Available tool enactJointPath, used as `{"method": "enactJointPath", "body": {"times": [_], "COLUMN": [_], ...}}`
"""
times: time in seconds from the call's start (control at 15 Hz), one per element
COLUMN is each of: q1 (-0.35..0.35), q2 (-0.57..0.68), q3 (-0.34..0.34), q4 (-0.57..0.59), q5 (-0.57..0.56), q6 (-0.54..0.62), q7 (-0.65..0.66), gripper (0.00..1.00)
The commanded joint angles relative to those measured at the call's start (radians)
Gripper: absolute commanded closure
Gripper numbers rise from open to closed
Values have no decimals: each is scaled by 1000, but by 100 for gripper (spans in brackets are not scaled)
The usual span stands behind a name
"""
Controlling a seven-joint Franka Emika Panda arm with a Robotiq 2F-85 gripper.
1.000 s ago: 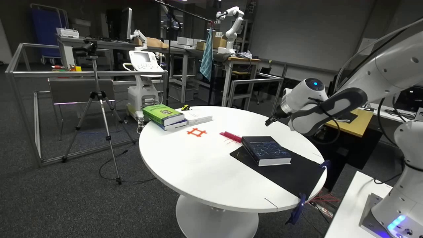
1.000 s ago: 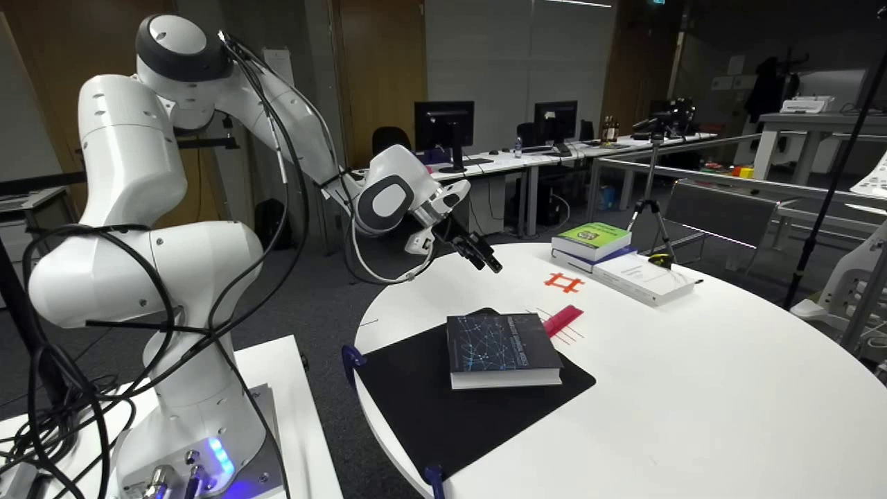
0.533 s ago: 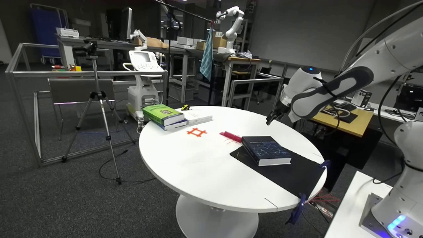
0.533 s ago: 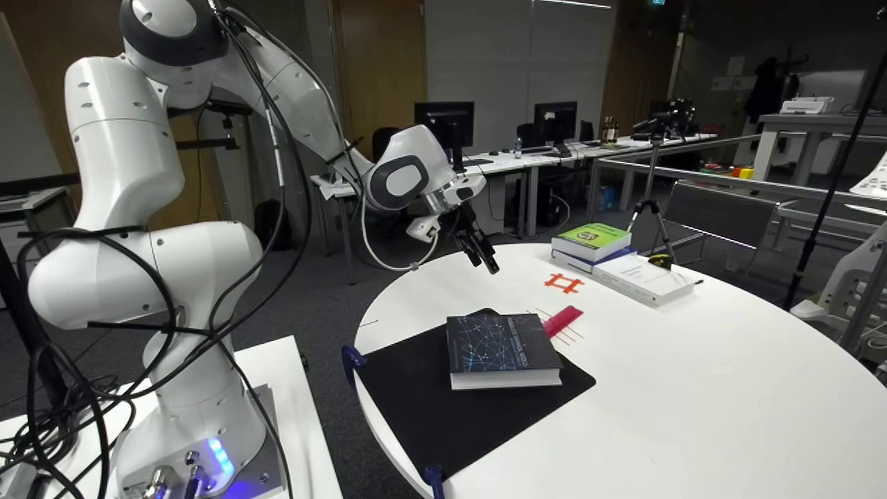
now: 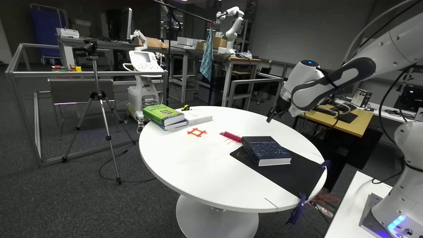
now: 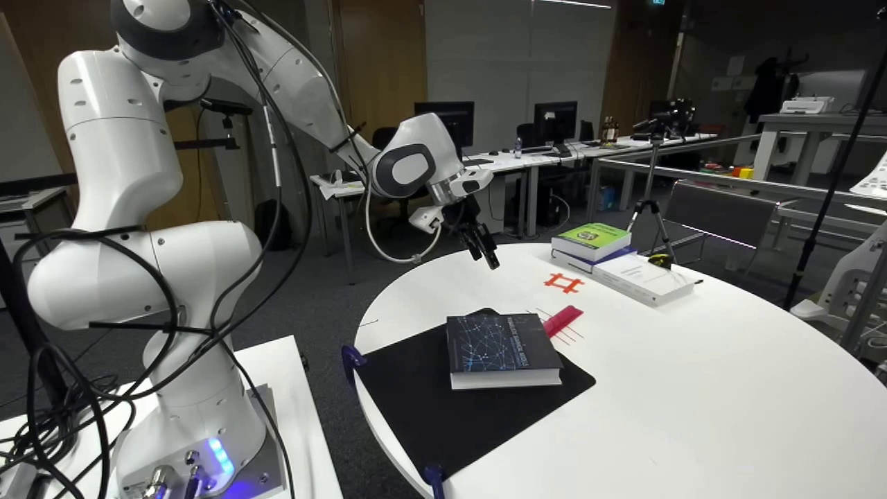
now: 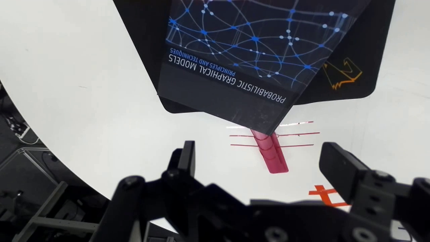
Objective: Close the book
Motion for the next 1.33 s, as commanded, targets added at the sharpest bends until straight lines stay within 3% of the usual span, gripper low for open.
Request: {"method": "enactJointPath", "body": {"times": [0.0, 0.13, 1.0, 1.07, 1.27], "q1": [61, 77, 254, 204, 203], "q2": [-10, -24, 5, 3, 2], "q3": [-68, -90, -263, -210, -204], "q4": [13, 8, -16, -5, -6], "q5": [8, -26, 58, 38, 37], "q6": [-55, -50, -22, -22, -21], "q7": [-4, 18, -25, -7, -6], "gripper": [0, 0, 0, 0, 0]}}
